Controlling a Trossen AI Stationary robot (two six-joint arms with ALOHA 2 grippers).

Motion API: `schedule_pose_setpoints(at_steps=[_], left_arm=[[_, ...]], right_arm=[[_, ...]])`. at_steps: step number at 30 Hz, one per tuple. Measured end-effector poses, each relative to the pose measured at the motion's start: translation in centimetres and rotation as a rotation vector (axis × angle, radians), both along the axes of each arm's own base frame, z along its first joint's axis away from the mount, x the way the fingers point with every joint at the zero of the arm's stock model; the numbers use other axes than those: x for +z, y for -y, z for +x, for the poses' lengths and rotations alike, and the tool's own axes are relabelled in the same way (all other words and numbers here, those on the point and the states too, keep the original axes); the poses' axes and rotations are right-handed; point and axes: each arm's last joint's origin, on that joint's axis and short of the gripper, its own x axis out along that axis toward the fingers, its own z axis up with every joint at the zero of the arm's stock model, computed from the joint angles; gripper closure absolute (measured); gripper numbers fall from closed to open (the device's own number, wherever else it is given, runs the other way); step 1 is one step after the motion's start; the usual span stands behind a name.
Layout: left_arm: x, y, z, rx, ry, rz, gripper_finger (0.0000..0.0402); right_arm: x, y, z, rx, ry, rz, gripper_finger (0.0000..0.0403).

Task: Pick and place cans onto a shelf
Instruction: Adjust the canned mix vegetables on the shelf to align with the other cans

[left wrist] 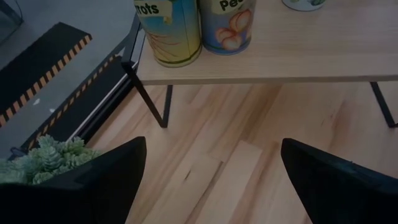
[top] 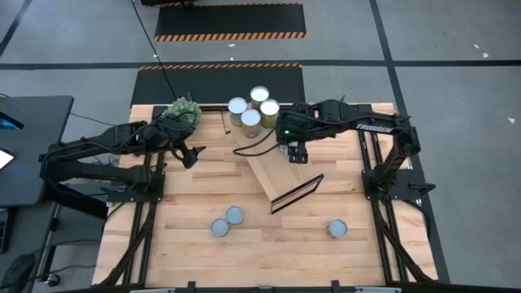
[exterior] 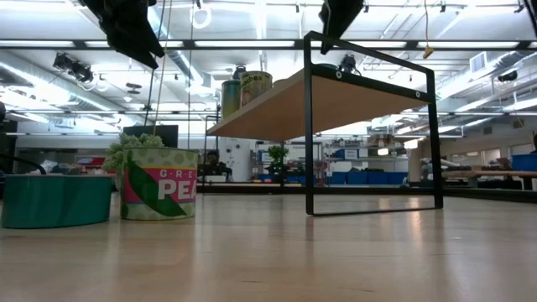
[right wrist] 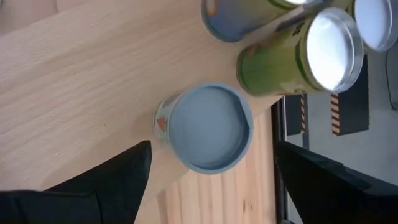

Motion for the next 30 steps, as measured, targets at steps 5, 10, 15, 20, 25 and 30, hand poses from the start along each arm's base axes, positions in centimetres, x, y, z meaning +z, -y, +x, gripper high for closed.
schedule_pose_setpoints(at_steps=[5,10,15,20,25,30], left_arm=[[0.0,0.0,0.0,-0.01,-0.012,0.019,0.0024],[0.0,0.0,0.0,-0.004,-0.013,0.025,0.0024],[0.0,0.0,0.0,-0.004,-0.014,0.026,0.0024],[0.0,0.0,0.0,-0.004,-0.014,0.025,0.0024],[0.0,0.0,0.0,-0.004,-0.014,0.024,0.0024],[0.0,0.0,0.0,-0.004,-0.014,0.024,0.0024]], right_arm=[[-1.6,0.0,-1.5,-0.043,0.042,-0.004,0.0055],[-4.1,0.0,-1.5,-0.084,0.064,0.005,0.0055],[-6.4,0.2,-0.6,-0.116,0.085,-0.068,0.0055],[-7.5,1.3,0.2,-0.155,0.118,-0.108,0.0055],[-7.7,2.7,0.2,-0.222,0.129,-0.113,0.0055],[-7.6,4.0,0.1,-0.264,0.138,-0.114,0.0055]])
